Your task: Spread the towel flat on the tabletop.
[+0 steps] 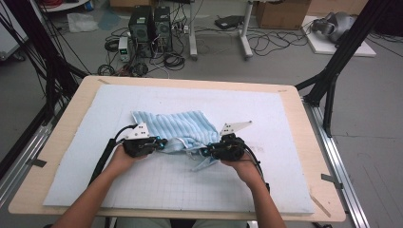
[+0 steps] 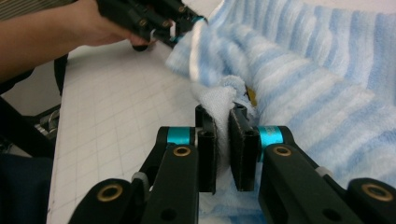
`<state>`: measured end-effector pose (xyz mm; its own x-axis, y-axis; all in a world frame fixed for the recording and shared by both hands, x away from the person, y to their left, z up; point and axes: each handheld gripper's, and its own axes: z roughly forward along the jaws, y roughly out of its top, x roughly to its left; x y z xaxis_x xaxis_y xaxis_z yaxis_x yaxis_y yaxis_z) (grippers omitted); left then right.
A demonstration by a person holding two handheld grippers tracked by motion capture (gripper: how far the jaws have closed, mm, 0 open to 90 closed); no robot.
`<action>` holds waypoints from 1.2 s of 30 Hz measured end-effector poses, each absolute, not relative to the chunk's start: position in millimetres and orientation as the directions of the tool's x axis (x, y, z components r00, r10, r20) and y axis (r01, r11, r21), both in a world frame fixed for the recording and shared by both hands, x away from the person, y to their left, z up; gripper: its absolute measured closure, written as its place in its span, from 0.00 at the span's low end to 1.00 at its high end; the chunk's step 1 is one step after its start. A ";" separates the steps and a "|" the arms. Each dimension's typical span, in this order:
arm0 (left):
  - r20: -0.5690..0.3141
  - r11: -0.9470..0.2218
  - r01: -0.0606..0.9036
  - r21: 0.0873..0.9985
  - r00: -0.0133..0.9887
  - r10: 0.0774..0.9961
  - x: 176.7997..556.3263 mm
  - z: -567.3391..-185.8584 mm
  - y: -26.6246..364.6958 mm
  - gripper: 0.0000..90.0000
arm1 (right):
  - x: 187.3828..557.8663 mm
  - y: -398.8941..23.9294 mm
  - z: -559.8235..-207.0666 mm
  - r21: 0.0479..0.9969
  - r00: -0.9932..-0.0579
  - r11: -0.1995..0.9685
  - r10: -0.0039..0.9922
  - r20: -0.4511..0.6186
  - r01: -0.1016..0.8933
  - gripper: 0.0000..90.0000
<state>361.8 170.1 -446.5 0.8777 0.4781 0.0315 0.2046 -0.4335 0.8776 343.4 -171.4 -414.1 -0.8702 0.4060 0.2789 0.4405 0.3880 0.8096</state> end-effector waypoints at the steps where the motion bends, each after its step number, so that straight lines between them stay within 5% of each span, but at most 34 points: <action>1: 0.035 -0.434 0.218 0.874 0.862 0.505 363.4 -446.1 173.2 0.98 | 342.3 -172.6 -413.7 0.807 -0.872 0.393 0.402 0.279 0.440 0.93; 8: 0.043 -0.383 0.284 0.879 0.752 0.658 371.1 -439.3 202.1 0.98 | 331.3 -177.5 -409.7 0.812 -0.900 0.412 0.320 0.296 0.414 0.94; 11: 0.050 -0.357 0.306 0.882 0.693 0.719 373.3 -437.0 215.0 0.98 | 318.7 -175.0 -409.6 0.807 -0.926 0.454 0.178 0.333 0.378 0.93; 14: 0.039 -0.318 0.326 0.890 0.642 0.766 375.1 -436.3 226.7 0.98 | 313.5 -171.6 -410.7 0.797 -0.928 0.477 0.144 0.345 0.370 0.89; 15: 0.032 -0.305 0.330 0.893 0.631 0.775 375.5 -435.8 229.8 0.97 | 312.8 -169.4 -411.6 0.790 -0.925 0.485 0.147 0.350 0.376 0.73; 16: 0.023 -0.292 0.333 0.897 0.625 0.780 375.9 -435.4 232.3 0.97 | 312.8 -169.4 -411.6 0.790 -0.925 0.485 0.147 0.350 0.376 0.73; 17: 0.009 -0.269 0.341 0.901 0.605 0.796 376.4 -435.0 233.9 0.81 | 316.8 -171.7 -411.2 0.795 -0.912 0.448 0.179 0.368 0.409 0.65; 20: -0.010 -0.230 0.355 0.906 0.562 0.827 377.6 -434.1 239.3 0.74 | 321.6 -175.8 -409.7 0.810 -0.901 0.396 0.199 0.385 0.433 0.58; 21: -0.014 -0.217 0.358 0.908 0.543 0.839 377.9 -433.8 241.3 0.64 | 328.6 -182.4 -407.2 0.825 -0.883 0.328 0.262 0.390 0.461 0.56; 22: -0.026 -0.199 0.361 0.911 0.533 0.846 378.2 -433.7 243.5 0.64 | 328.6 -182.4 -407.2 0.825 -0.883 0.328 0.262 0.390 0.461 0.56; 26: -0.046 -0.166 0.357 0.919 0.516 0.856 378.6 -433.4 247.8 0.58 | 353.5 -188.1 -412.1 0.813 -0.750 0.224 0.567 0.340 0.538 0.45; 31: -0.048 -0.165 0.358 0.919 0.517 0.855 378.8 -434.0 246.6 0.55 | 373.5 -174.1 -419.8 0.794 -0.627 0.195 0.729 0.275 0.575 0.36; 33: -0.048 -0.166 0.359 0.918 0.519 0.854 378.8 -434.6 246.0 0.55 | 385.6 -167.4 -425.1 0.768 -0.571 0.190 0.778 0.262 0.611 0.36; 36: -0.055 -0.161 0.363 0.918 0.518 0.854 378.6 -435.4 246.5 0.55 | 399.0 -155.1 -435.6 0.731 -0.566 0.261 0.799 0.203 0.631 0.63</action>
